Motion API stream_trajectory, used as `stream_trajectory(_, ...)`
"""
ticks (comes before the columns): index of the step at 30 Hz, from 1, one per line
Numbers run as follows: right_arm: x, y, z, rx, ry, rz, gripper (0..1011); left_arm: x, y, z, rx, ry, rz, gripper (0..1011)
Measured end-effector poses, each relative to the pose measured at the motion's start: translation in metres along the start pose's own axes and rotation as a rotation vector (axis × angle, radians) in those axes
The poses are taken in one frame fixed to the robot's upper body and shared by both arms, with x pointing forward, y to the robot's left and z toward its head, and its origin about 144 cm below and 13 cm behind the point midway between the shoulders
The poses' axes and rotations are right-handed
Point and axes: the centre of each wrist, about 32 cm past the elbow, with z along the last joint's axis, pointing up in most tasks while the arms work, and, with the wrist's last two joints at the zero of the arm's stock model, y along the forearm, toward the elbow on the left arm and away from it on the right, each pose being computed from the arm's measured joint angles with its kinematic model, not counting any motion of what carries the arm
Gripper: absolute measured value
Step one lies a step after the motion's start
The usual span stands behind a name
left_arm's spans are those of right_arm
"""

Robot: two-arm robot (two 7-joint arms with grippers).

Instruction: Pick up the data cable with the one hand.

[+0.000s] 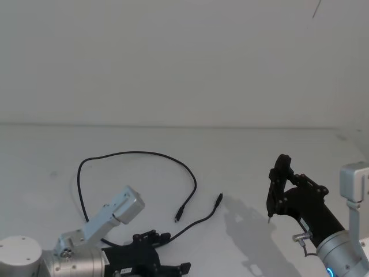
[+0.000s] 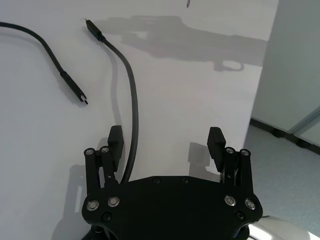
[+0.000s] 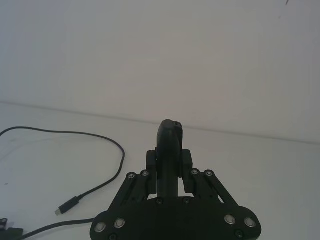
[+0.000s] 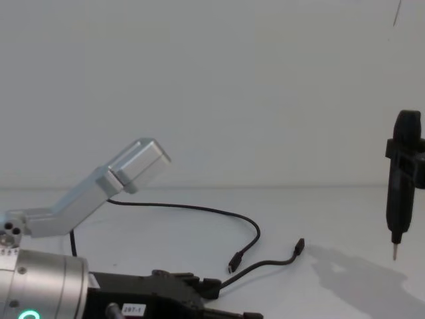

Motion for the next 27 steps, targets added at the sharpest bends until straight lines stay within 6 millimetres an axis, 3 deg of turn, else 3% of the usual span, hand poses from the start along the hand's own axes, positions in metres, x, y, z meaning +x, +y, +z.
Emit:
stream_trajectory(4, 0.0, 0.0, 0.0, 0.0, 0.0, 0.0, 279, 0.001, -0.005, 0.001, -0.004, -0.016, 0.017, 957)
stream_trajectory(14, 0.0, 0.0, 0.0, 0.0, 0.0, 0.0, 279, 0.002, -0.017, 0.004, -0.009, -0.054, 0.057, 689)
stream_trajectory(27, 0.0, 0.0, 0.0, 0.0, 0.0, 0.0, 279, 0.002, -0.029, 0.002, -0.007, -0.073, 0.089, 588)
